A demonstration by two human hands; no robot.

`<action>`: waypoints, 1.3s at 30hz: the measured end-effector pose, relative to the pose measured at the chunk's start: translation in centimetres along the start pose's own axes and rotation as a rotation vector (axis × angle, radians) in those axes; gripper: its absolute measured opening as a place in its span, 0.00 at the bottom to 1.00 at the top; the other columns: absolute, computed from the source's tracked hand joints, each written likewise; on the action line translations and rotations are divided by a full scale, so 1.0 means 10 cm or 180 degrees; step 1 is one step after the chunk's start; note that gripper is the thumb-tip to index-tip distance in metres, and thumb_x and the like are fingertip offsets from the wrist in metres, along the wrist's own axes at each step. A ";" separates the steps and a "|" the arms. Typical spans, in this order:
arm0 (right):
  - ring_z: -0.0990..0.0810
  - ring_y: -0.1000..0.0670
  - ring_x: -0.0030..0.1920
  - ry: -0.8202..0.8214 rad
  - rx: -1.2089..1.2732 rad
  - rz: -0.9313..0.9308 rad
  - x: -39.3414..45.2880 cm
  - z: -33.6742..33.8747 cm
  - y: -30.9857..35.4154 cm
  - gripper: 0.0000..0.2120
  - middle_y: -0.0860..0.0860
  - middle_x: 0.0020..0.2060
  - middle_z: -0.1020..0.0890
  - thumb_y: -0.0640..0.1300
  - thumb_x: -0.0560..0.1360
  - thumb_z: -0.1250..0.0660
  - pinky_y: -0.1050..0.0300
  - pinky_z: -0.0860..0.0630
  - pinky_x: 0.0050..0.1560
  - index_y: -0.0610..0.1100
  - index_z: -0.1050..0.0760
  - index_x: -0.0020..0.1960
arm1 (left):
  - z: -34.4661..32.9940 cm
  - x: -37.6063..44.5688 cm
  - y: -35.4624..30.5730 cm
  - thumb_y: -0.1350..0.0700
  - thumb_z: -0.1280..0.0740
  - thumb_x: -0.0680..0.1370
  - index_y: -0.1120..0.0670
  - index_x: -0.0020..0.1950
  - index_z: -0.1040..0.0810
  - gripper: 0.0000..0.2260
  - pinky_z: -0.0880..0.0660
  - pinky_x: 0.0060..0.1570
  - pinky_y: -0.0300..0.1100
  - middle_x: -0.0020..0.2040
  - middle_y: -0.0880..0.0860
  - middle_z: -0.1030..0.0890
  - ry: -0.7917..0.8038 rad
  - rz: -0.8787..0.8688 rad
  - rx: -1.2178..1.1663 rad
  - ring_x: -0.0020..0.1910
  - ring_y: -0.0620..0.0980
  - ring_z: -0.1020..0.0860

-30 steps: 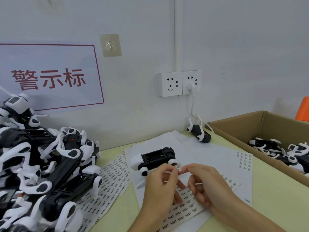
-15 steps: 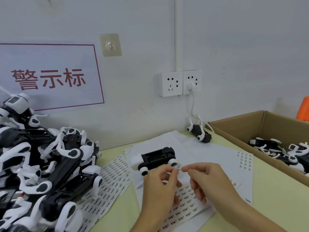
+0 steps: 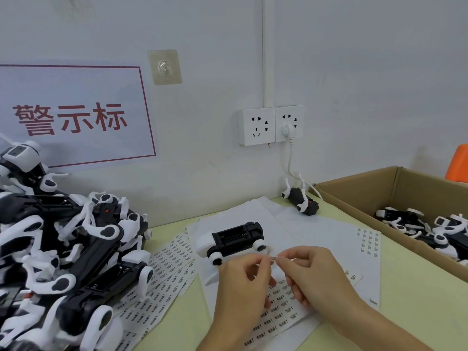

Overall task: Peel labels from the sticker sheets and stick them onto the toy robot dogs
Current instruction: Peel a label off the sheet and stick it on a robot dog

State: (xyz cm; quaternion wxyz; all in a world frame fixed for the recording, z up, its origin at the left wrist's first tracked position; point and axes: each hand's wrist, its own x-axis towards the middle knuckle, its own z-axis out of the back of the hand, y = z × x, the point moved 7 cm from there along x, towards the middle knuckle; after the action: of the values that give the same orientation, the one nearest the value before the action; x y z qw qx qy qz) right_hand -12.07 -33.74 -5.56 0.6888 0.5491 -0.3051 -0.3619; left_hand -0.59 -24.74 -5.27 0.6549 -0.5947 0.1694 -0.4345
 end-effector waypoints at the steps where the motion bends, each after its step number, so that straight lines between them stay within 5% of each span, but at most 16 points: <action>1: 0.29 0.52 0.21 -0.0030 -0.0035 0.0019 0.01 0.01 0.00 0.05 0.49 0.23 0.23 0.43 0.78 0.31 0.62 0.32 0.23 0.44 0.18 0.45 | 0.01 0.00 0.01 0.56 0.36 0.82 0.54 0.39 0.16 0.14 0.29 0.25 0.36 0.33 0.55 0.17 -0.0076 0.0020 0.0050 0.21 0.48 0.25; 4: 0.29 0.52 0.21 -0.0141 -0.0058 0.0067 0.03 0.07 0.02 0.05 0.50 0.23 0.24 0.42 0.78 0.32 0.61 0.32 0.22 0.43 0.19 0.44 | 0.06 0.01 0.02 0.56 0.39 0.83 0.64 0.37 0.22 0.19 0.29 0.25 0.46 0.29 0.58 0.21 -0.0345 0.0004 0.0329 0.22 0.46 0.27; 6: 0.29 0.51 0.21 -0.0201 -0.0073 0.0095 0.06 0.12 0.03 0.05 0.50 0.23 0.24 0.42 0.78 0.32 0.61 0.32 0.22 0.43 0.20 0.45 | 0.08 -0.03 -0.09 0.54 0.40 0.83 0.62 0.32 0.27 0.21 0.34 0.26 0.51 0.24 0.56 0.28 -0.0467 -0.0306 0.0718 0.23 0.44 0.33; 9: 0.28 0.51 0.21 -0.0189 -0.0126 0.0114 0.07 0.15 0.03 0.04 0.49 0.24 0.23 0.43 0.78 0.33 0.61 0.31 0.23 0.44 0.20 0.46 | 0.06 -0.15 -0.49 0.52 0.40 0.75 0.51 0.28 0.34 0.16 0.42 0.21 0.39 0.20 0.47 0.38 -0.0727 -0.1466 0.2025 0.19 0.46 0.40; 12: 0.27 0.51 0.22 -0.0108 -0.0253 0.0089 0.08 0.13 0.00 0.04 0.50 0.24 0.22 0.43 0.78 0.34 0.63 0.31 0.24 0.46 0.21 0.47 | -0.05 -0.26 -0.68 0.53 0.40 0.72 0.52 0.32 0.26 0.10 0.37 0.20 0.39 0.23 0.47 0.31 -0.0771 -0.1907 0.2675 0.21 0.49 0.33; 14: 0.26 0.51 0.23 -0.0050 -0.0312 0.0069 0.08 0.12 -0.02 0.04 0.50 0.25 0.22 0.44 0.78 0.34 0.63 0.32 0.24 0.46 0.21 0.47 | -0.04 -0.20 -0.69 0.53 0.39 0.71 0.53 0.42 0.22 0.08 0.28 0.27 0.44 0.34 0.49 0.24 -0.0812 -0.1780 0.2916 0.33 0.51 0.25; 16: 0.26 0.52 0.23 -0.0042 -0.0335 0.0048 0.09 0.12 -0.03 0.04 0.50 0.25 0.22 0.45 0.78 0.34 0.63 0.32 0.24 0.46 0.22 0.46 | 0.04 -0.05 -0.55 0.54 0.34 0.71 0.53 0.59 0.23 0.17 0.21 0.47 0.51 0.55 0.55 0.21 -0.0718 -0.1220 0.3217 0.54 0.57 0.23; 18: 0.26 0.52 0.23 -0.0006 -0.0359 0.0065 0.09 0.11 -0.04 0.04 0.50 0.25 0.23 0.46 0.79 0.33 0.62 0.32 0.24 0.47 0.22 0.46 | 0.19 0.10 -0.36 0.53 0.35 0.77 0.51 0.78 0.43 0.31 0.36 0.73 0.55 0.78 0.57 0.40 -0.0533 -0.0561 0.3671 0.78 0.59 0.42; 19: 0.26 0.52 0.23 0.0010 -0.0369 0.0079 0.09 0.10 -0.03 0.04 0.50 0.25 0.23 0.46 0.79 0.33 0.62 0.32 0.24 0.47 0.22 0.46 | 0.26 0.15 -0.27 0.51 0.39 0.80 0.49 0.80 0.54 0.34 0.47 0.77 0.53 0.82 0.54 0.52 -0.0416 -0.0373 0.3771 0.81 0.58 0.54; 21: 0.26 0.52 0.23 0.0025 -0.0366 0.0086 0.09 0.09 -0.04 0.05 0.50 0.25 0.23 0.46 0.79 0.34 0.64 0.32 0.24 0.47 0.22 0.47 | 0.35 0.19 -0.14 0.47 0.42 0.83 0.48 0.80 0.60 0.33 0.55 0.78 0.53 0.82 0.50 0.54 -0.0316 -0.0215 0.3942 0.81 0.54 0.57; 24: 0.26 0.52 0.23 0.0043 -0.0329 0.0122 0.08 0.08 -0.02 0.04 0.50 0.25 0.24 0.45 0.79 0.34 0.64 0.33 0.23 0.47 0.21 0.47 | 0.42 0.20 -0.15 0.43 0.43 0.83 0.45 0.75 0.46 0.23 0.48 0.73 0.53 0.72 0.45 0.37 -0.0506 -0.0349 0.4194 0.74 0.49 0.39; 27: 0.28 0.53 0.23 -0.0017 -0.0265 0.0287 0.06 0.09 0.05 0.05 0.50 0.25 0.25 0.45 0.80 0.35 0.64 0.33 0.24 0.48 0.21 0.47 | 0.46 0.21 -0.19 0.42 0.45 0.83 0.46 0.68 0.40 0.16 0.43 0.68 0.48 0.63 0.44 0.31 -0.0649 -0.0352 0.4236 0.64 0.47 0.31; 30: 0.30 0.54 0.25 -0.0133 -0.0092 0.0583 0.04 0.13 0.16 0.05 0.51 0.25 0.26 0.45 0.80 0.34 0.63 0.33 0.27 0.50 0.21 0.46 | 0.50 0.20 -0.22 0.42 0.40 0.81 0.47 0.56 0.36 0.11 0.35 0.59 0.42 0.52 0.42 0.25 -0.0672 -0.0102 0.3545 0.52 0.45 0.26; 34: 0.31 0.55 0.26 -0.0192 0.0241 0.0917 -0.01 0.20 0.33 0.11 0.50 0.27 0.26 0.42 0.80 0.34 0.66 0.34 0.26 0.51 0.19 0.42 | 0.50 0.22 -0.13 0.45 0.28 0.74 0.49 0.47 0.32 0.15 0.31 0.29 0.37 0.42 0.48 0.21 -0.0514 0.0741 0.1387 0.36 0.47 0.21; 39: 0.32 0.53 0.27 -0.0130 0.0415 0.1113 -0.06 0.25 0.46 0.12 0.47 0.27 0.28 0.40 0.80 0.36 0.66 0.36 0.25 0.50 0.19 0.40 | 0.09 0.12 0.07 0.55 0.22 0.70 0.58 0.58 0.26 0.21 0.19 0.38 0.48 0.43 0.60 0.16 0.0432 0.1756 -0.0827 0.34 0.55 0.18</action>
State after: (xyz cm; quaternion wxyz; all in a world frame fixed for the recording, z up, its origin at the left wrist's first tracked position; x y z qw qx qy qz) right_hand -13.75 -33.93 -0.59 0.6978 0.5237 -0.4325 -0.2272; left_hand 1.04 -25.14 -5.33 0.6538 -0.5746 0.4217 -0.2539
